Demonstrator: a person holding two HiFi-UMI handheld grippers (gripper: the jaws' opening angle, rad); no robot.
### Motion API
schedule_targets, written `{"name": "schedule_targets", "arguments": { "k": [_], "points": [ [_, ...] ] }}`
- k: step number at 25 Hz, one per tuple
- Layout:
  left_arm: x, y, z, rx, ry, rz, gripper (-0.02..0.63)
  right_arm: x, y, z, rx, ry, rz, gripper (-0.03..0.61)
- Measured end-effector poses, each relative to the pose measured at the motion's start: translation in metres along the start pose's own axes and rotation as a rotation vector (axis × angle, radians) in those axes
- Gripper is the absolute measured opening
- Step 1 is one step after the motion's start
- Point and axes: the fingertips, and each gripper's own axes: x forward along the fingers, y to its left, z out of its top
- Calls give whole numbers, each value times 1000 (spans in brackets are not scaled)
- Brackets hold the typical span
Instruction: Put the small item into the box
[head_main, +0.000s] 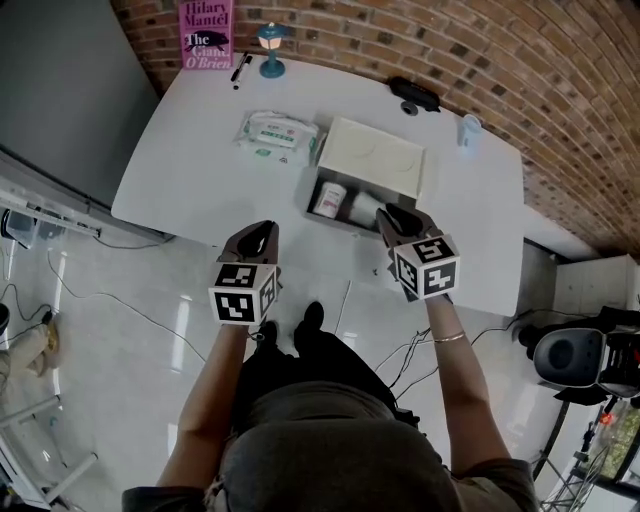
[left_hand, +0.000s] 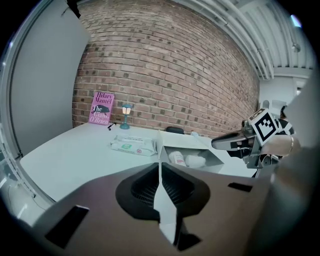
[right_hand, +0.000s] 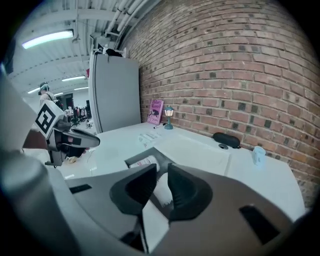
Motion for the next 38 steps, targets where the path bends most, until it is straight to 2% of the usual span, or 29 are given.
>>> {"name": "schedule_targets", "arguments": {
  "k": [6,22,38],
  "points": [
    [4,-7,8,31,-16,-26,34,-19,6,1,108,-65,-23,63],
    [18,-30,20,87,-18,-121,34,-58,23,-10,267,-154,-140,17],
    [25,-45,17,125,11,-195,34,-87,25,-23,366,-222,-239,3]
  ]
}}
